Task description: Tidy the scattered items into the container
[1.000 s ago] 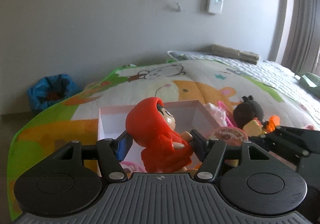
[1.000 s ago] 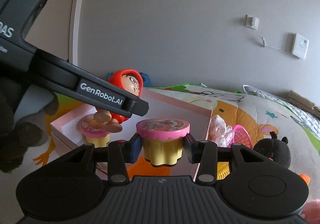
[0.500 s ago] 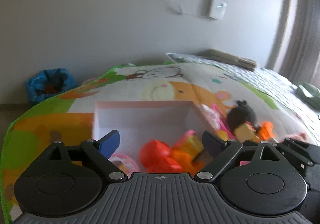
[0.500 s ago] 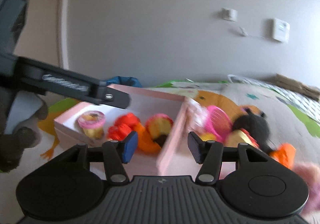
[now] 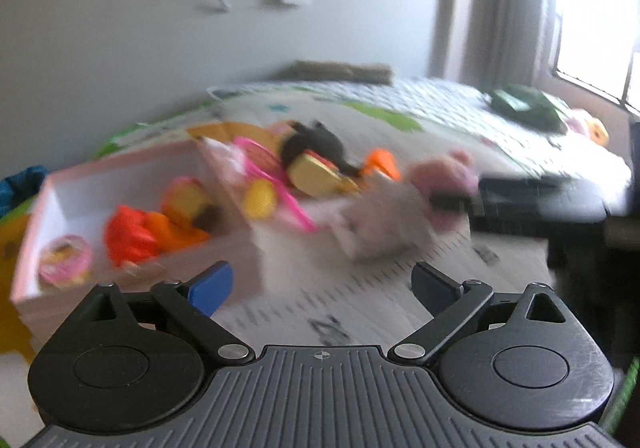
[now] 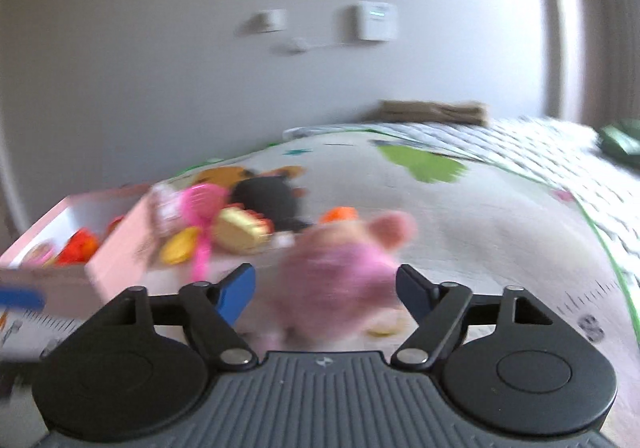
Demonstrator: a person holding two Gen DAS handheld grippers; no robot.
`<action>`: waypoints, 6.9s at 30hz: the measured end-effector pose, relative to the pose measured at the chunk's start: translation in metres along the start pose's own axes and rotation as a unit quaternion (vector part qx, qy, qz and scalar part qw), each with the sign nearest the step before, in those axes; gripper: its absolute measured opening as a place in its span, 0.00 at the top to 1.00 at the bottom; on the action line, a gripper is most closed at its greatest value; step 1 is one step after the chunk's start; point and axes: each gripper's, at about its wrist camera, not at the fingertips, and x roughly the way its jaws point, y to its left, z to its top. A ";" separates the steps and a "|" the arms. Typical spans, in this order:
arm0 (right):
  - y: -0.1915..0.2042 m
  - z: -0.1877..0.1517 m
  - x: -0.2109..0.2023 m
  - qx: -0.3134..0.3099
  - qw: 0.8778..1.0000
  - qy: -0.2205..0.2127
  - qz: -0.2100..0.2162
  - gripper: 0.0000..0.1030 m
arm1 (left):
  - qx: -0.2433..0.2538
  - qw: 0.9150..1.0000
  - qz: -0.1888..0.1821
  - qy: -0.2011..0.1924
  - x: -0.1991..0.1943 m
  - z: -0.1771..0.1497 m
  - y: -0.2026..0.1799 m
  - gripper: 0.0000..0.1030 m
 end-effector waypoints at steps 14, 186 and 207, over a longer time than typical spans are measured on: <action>-0.037 -0.001 0.074 0.135 0.985 0.062 0.082 0.21 | -0.003 0.999 0.007 0.041 0.008 -0.021 -0.015 0.00; 0.214 -0.071 0.011 -0.192 0.942 0.094 0.257 0.05 | -0.222 0.974 0.051 0.020 -0.046 -0.067 0.142 0.15; 0.208 -0.072 0.011 -0.181 0.941 0.110 0.266 0.06 | -0.233 0.971 0.046 0.024 -0.047 -0.068 0.144 0.15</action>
